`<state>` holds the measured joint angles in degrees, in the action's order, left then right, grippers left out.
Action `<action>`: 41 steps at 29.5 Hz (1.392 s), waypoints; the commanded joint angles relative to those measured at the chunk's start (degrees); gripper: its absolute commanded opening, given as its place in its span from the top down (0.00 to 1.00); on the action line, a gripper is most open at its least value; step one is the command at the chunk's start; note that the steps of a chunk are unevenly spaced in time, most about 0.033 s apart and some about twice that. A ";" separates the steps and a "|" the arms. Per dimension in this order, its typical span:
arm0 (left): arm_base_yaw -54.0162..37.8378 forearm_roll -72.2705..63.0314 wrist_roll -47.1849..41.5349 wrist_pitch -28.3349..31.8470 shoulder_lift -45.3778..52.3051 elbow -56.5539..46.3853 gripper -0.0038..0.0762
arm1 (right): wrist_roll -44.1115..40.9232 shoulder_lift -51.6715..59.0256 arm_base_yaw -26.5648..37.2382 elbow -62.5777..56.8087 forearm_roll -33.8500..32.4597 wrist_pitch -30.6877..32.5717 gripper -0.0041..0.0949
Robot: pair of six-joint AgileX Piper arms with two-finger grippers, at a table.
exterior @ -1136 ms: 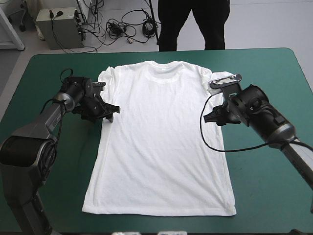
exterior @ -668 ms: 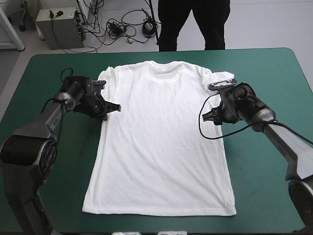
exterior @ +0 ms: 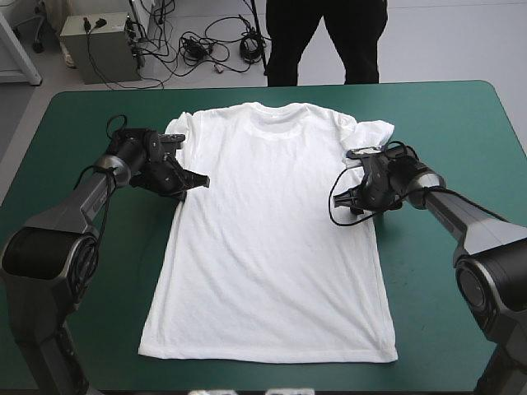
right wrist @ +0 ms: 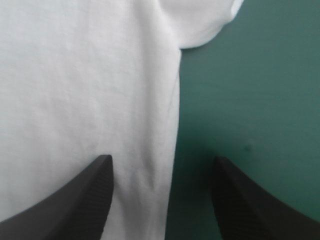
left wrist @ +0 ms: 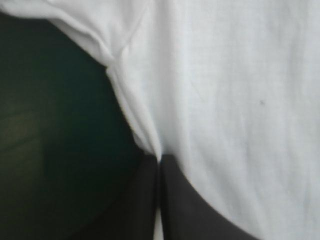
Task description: Fold the cloth
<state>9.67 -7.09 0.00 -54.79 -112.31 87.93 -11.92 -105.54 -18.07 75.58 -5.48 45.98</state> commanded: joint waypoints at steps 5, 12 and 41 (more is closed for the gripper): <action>0.51 -0.84 0.00 1.38 2.83 1.71 0.96 | 5.13 -2.88 0.25 1.15 6.87 1.49 0.73; 0.51 -0.29 0.45 2.18 2.83 1.71 0.96 | 8.25 -4.74 0.29 1.27 7.41 1.10 0.98; 0.51 -3.94 4.34 -3.19 37.33 4.98 0.96 | 12.35 24.69 4.85 24.04 8.81 13.16 0.98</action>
<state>9.82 -7.88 3.83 -59.87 -81.07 90.14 0.00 -86.66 -13.56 97.00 2.61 60.78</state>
